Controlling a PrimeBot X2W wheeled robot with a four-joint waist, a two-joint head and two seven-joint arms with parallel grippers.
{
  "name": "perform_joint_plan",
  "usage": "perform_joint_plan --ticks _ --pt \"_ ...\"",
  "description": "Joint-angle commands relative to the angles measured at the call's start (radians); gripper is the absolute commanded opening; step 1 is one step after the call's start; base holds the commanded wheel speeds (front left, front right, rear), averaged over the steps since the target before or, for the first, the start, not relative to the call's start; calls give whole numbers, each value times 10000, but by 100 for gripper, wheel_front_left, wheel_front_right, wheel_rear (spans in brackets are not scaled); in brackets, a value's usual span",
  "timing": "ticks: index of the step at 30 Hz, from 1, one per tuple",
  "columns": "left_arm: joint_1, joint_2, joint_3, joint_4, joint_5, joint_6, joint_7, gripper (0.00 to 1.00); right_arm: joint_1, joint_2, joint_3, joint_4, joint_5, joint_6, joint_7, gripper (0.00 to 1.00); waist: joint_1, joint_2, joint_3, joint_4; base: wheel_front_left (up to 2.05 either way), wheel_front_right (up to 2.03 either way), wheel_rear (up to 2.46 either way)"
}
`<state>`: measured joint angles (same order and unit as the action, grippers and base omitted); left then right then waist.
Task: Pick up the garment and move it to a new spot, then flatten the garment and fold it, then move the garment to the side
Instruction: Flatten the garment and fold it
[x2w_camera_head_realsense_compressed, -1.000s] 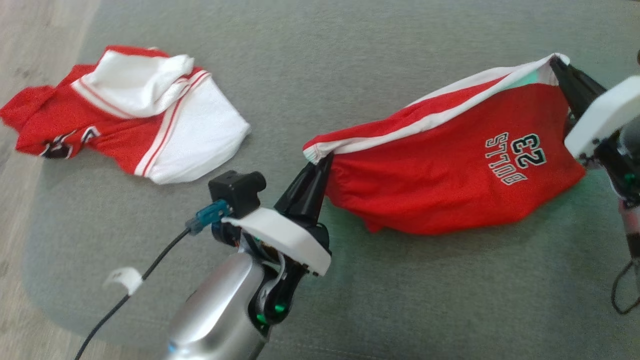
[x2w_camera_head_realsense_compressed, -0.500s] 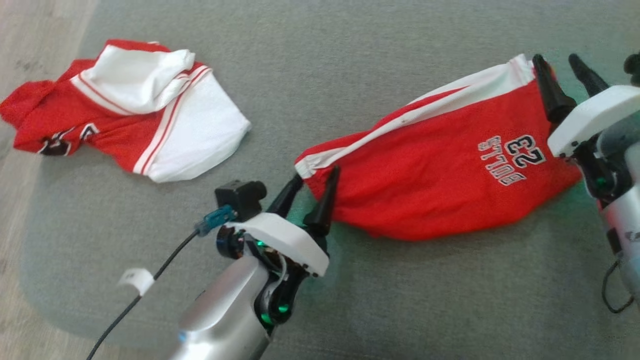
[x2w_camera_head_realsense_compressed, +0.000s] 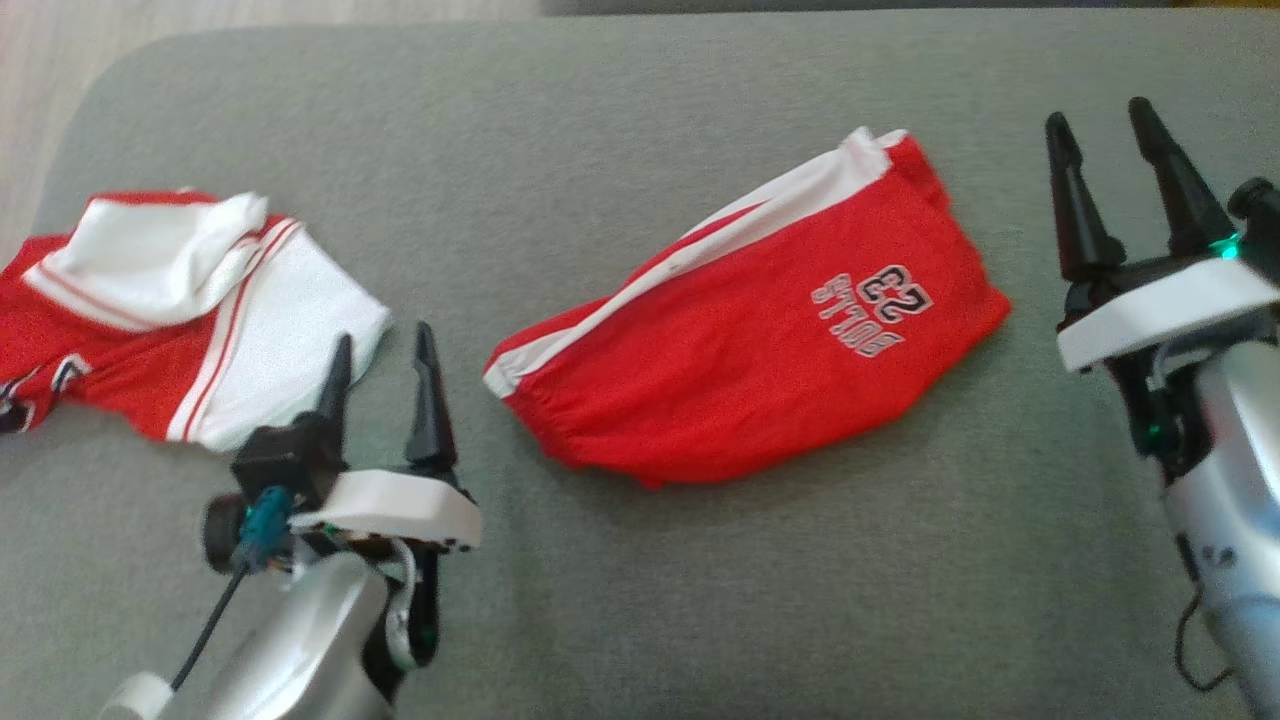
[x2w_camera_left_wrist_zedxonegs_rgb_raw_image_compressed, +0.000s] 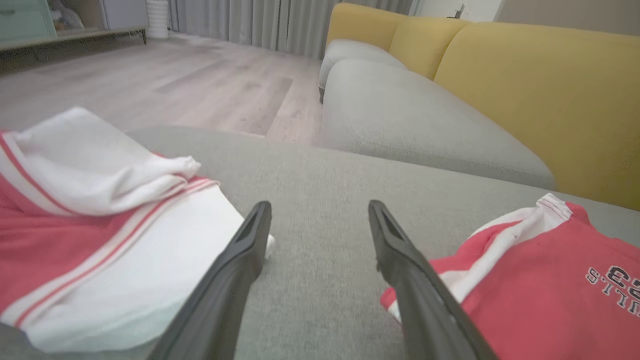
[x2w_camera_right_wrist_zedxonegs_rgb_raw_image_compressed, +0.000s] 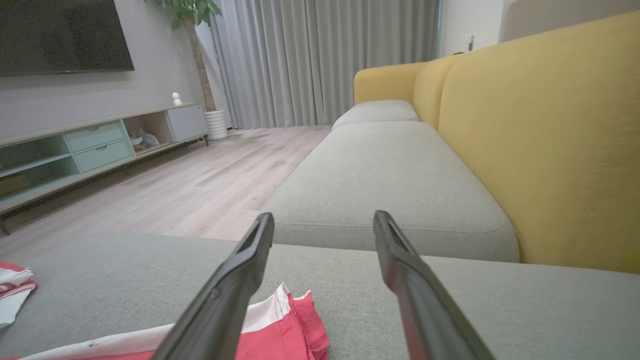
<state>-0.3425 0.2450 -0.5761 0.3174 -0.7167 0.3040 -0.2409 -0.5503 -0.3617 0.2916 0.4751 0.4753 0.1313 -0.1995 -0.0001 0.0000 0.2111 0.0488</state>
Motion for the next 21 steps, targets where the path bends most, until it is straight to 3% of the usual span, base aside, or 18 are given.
perform_joint_plan --ticks 1,7,14,21 --pt "-197 373 475 -498 332 250 -152 100 221 115 -68 -608 -234 -6 -32 100 1 0 -333 -436 0 0 0" --pt "-34 1208 732 -1450 1643 1014 -198 100 1795 796 -1098 -2568 -1010 -6 623 100 1 0 -457 -1040 0 0 0" --pt "329 1783 392 -1667 1965 1053 306 100 3718 1762 -1861 -4332 -1455 -6 1646 100 1 0 -529 -1469 0 0 0" --pt "864 1928 446 -1817 1749 1277 609 100 4516 2135 -1967 -5046 -1658 -6 2153 100 1 0 -569 -1635 0 0 0"
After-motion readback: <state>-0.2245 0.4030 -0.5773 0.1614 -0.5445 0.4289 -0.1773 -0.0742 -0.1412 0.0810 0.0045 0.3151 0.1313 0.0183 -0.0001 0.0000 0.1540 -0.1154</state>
